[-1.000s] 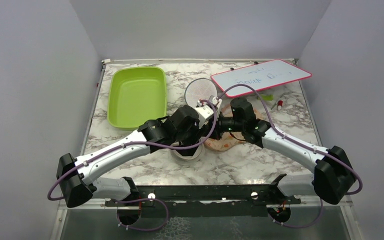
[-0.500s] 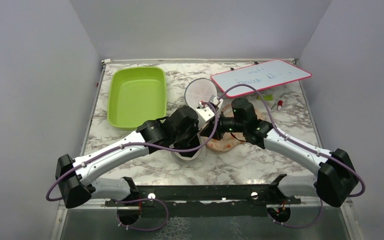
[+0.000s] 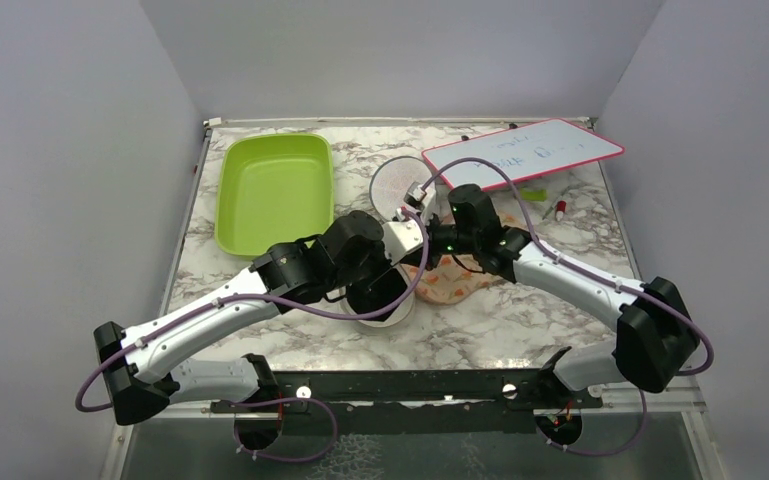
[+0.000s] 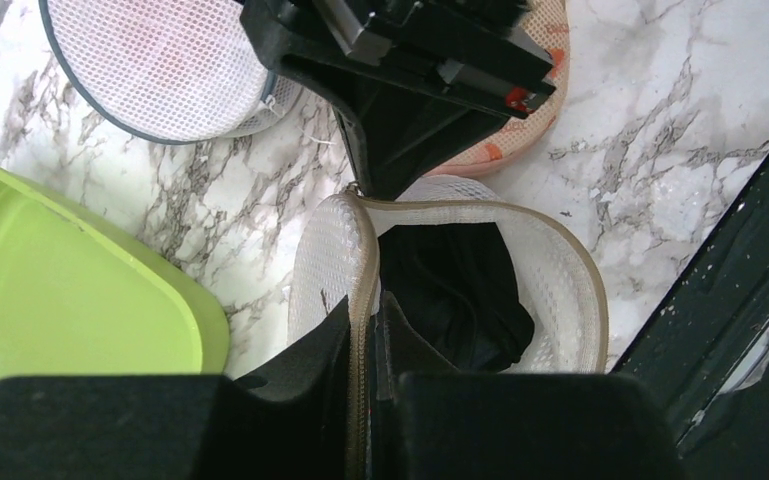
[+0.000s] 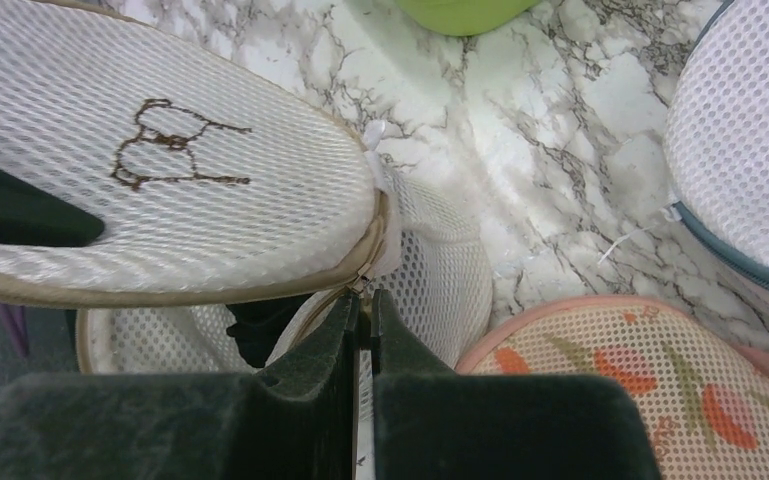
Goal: Unzip the laundry bag and remove the bra
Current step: Unzip the laundry bag at the center of the board, then open the laundry bag at the center of the board.
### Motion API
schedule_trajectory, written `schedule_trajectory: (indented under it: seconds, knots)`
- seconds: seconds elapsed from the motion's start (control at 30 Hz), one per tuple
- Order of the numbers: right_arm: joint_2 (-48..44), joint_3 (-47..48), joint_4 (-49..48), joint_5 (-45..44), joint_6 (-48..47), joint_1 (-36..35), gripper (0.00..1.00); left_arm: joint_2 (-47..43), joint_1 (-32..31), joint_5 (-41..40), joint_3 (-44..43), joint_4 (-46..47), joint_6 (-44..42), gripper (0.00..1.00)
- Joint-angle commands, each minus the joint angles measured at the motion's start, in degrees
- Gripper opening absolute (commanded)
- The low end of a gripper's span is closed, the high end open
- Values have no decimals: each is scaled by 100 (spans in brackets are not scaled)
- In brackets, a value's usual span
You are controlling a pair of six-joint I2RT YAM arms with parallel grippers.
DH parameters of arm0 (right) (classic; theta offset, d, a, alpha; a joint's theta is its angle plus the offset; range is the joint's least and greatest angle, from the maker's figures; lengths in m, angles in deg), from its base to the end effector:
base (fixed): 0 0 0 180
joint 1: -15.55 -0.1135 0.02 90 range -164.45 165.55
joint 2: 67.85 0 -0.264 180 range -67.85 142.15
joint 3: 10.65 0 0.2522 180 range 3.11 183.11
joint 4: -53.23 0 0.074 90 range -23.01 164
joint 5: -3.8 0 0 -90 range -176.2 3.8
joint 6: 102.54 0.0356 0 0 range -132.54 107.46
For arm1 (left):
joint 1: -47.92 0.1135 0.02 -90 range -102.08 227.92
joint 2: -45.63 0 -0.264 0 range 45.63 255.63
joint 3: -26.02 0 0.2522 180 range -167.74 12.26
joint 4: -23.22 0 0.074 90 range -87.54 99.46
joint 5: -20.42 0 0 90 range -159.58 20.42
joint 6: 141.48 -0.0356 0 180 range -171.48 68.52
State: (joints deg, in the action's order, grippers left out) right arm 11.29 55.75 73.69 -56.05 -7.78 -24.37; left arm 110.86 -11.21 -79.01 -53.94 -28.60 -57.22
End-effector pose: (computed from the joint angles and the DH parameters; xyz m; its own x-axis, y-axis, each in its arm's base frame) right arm 0.2216 0.2088 0.2598 -0.4913 -0.3175 -0.8111 -0.8394 0.4213 0.3435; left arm 0.1283 -0.2033 0.3515 -0.2299 0.5769 -0.7838 0.8067 0.5635 0.1781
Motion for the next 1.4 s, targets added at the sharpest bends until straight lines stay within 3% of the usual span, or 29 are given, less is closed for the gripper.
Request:
schedule_trajectory:
  seconds: [0.0, 0.47, 0.67, 1.0, 1.1, 1.2, 1.37]
  knots:
    - [198, 235, 175, -273, -241, 5, 1, -151, -61, 275, -294, -142, -355, 0]
    - [802, 351, -465, 457, -513, 6, 1, -225, -82, 389, -430, -206, -337, 0]
    - [505, 167, -385, 179, -404, 2, 4, -226, -95, 190, -324, -201, -258, 0]
    - [-1172, -963, -772, -547, -159, 4, 52, -169, -90, -43, -207, -176, -173, 0]
    - [-1451, -1343, -1401, 243, -415, 5, 59, -184, -90, -3, -239, -168, -180, 0]
    - [-1489, -1718, -2620, 953, -354, -2, 64, -208, -90, 87, -271, -159, -214, 0]
    - [-858, -1715, -4042, 1537, -430, -65, 74, -192, -90, 286, -316, -174, -233, 0]
